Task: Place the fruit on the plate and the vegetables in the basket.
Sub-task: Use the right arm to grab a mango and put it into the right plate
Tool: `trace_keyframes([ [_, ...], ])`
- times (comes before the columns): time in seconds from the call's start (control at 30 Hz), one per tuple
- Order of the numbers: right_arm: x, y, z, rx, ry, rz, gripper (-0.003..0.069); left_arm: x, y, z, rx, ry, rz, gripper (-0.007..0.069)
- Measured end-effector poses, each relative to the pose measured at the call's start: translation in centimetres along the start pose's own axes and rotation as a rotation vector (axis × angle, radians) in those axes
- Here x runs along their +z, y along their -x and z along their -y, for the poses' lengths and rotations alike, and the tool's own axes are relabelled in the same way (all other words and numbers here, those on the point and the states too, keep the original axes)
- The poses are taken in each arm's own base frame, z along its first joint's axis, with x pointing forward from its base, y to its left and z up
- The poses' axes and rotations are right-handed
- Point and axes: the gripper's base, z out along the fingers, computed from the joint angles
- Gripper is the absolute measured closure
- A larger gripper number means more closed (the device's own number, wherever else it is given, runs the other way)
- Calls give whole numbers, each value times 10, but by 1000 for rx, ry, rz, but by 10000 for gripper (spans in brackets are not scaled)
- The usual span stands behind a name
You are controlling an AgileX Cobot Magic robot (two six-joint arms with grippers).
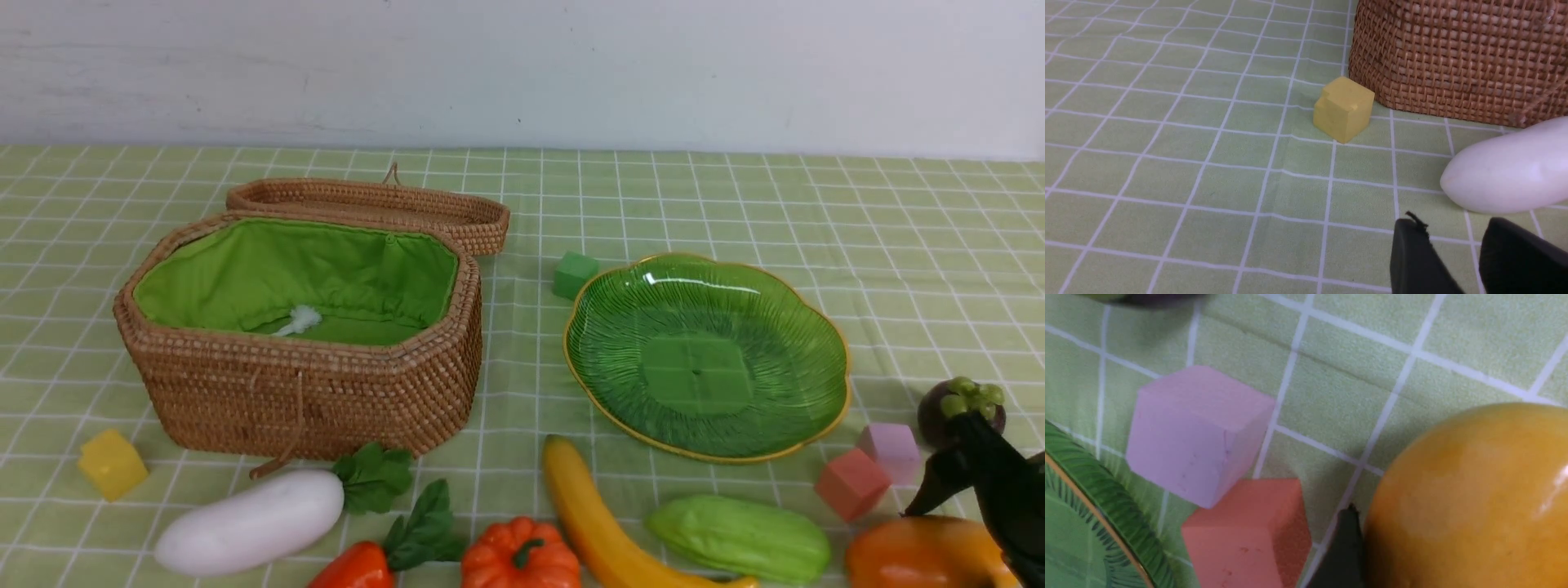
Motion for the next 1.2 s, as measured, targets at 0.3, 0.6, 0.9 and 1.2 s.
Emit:
trace_keyframes([
  [0.3, -9, -5, 0, -55, 21, -28, 92, 0, 0, 0, 0, 0, 0, 386],
  [0.6, -66, -15, 7, -213, 132, 65, 92, 0, 0, 0, 0, 0, 0, 386],
  [0.9, -118, -32, -33, -893, 490, 357, 92, 0, 0, 0, 0, 0, 0, 386],
  [1.2, -108, -26, -123, -1156, 554, 351, 92, 0, 0, 0, 0, 0, 0, 386],
])
